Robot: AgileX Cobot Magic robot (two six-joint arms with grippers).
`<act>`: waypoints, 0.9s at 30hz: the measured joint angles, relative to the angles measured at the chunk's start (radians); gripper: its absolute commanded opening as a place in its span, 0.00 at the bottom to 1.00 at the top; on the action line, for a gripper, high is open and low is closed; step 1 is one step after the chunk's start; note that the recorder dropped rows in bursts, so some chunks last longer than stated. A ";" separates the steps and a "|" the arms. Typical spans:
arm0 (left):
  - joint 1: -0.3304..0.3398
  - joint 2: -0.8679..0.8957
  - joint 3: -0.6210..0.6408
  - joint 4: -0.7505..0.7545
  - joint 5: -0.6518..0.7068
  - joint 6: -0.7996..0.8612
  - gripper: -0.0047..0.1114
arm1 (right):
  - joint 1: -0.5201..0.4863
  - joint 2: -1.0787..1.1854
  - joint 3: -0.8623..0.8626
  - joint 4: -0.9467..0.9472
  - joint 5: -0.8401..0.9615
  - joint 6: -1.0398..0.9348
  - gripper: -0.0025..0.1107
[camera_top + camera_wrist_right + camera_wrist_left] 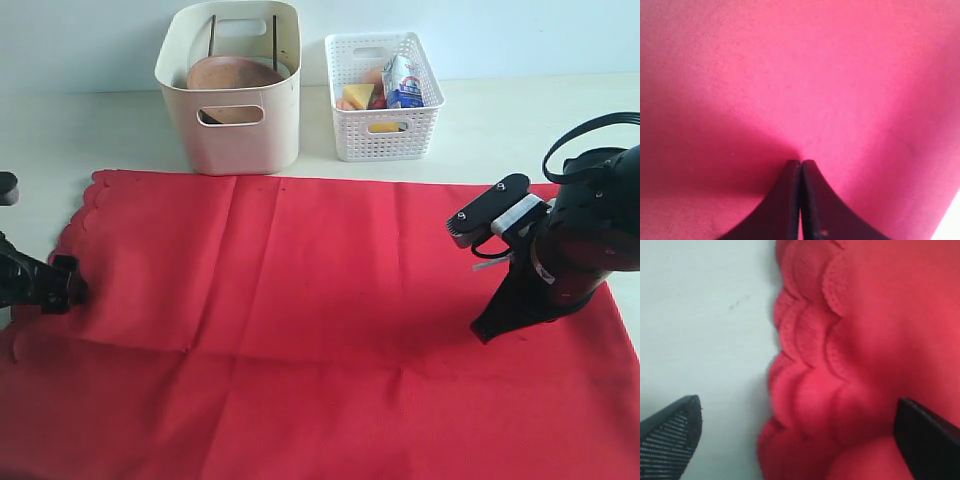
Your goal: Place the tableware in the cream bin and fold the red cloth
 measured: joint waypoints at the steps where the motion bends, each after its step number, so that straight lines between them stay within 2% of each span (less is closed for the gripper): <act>1: -0.002 -0.018 0.001 0.000 0.010 0.000 0.94 | 0.000 0.000 0.000 0.000 0.000 0.000 0.02; 8: -0.002 -0.121 -0.024 0.002 0.040 0.003 0.94 | -0.002 0.000 0.000 0.000 0.000 0.000 0.02; 13: -0.002 -0.082 -0.040 0.002 0.093 0.015 0.94 | -0.002 0.000 0.000 0.000 0.000 0.002 0.02; 20: -0.002 -0.006 -0.041 0.003 0.102 0.031 0.93 | -0.002 0.000 0.000 0.000 0.000 0.005 0.02; 27: -0.005 0.012 -0.051 -0.073 0.102 0.111 0.91 | -0.002 0.000 0.000 0.000 0.000 0.005 0.02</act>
